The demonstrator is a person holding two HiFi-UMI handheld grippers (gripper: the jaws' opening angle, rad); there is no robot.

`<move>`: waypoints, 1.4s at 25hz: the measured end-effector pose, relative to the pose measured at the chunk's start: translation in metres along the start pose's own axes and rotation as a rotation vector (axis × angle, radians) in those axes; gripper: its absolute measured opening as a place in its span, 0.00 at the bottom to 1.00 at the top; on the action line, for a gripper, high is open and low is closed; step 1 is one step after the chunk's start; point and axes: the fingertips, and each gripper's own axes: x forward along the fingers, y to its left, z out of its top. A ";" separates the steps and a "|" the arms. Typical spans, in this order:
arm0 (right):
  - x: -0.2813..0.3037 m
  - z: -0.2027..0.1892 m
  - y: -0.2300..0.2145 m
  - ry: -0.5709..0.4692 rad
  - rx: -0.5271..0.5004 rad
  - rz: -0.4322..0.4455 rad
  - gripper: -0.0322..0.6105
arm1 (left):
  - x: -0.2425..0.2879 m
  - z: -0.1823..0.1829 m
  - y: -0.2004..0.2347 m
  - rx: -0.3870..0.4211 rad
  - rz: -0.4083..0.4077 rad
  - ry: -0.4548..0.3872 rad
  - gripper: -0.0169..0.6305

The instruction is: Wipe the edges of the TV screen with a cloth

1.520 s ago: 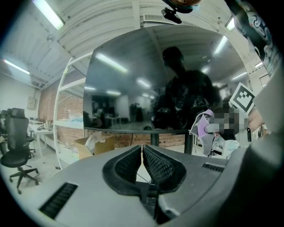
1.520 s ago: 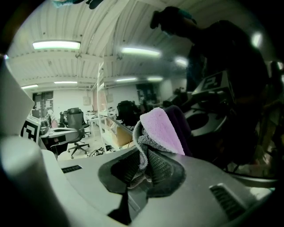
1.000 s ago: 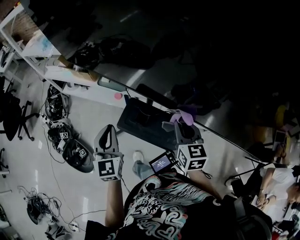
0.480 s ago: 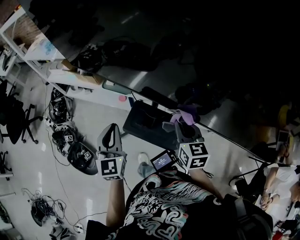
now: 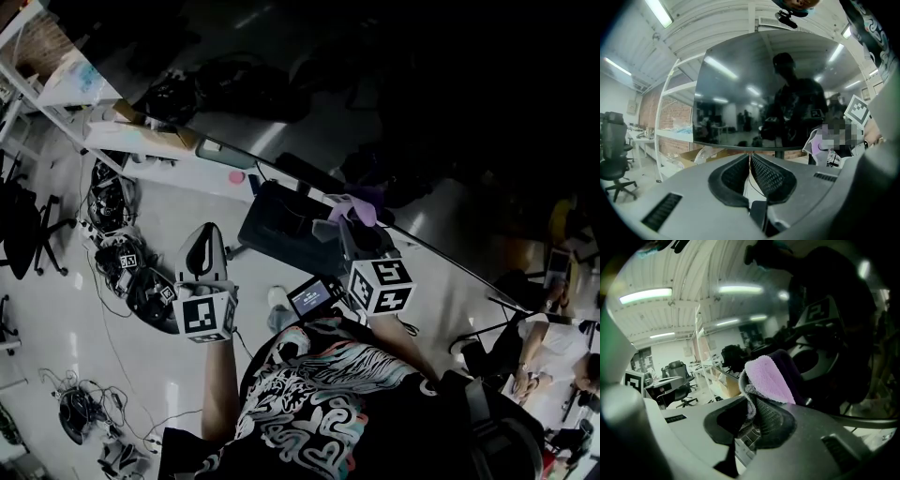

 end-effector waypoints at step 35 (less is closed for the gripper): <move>0.047 0.021 0.038 -0.002 0.087 0.029 0.16 | 0.061 0.016 0.049 0.029 -0.040 0.015 0.07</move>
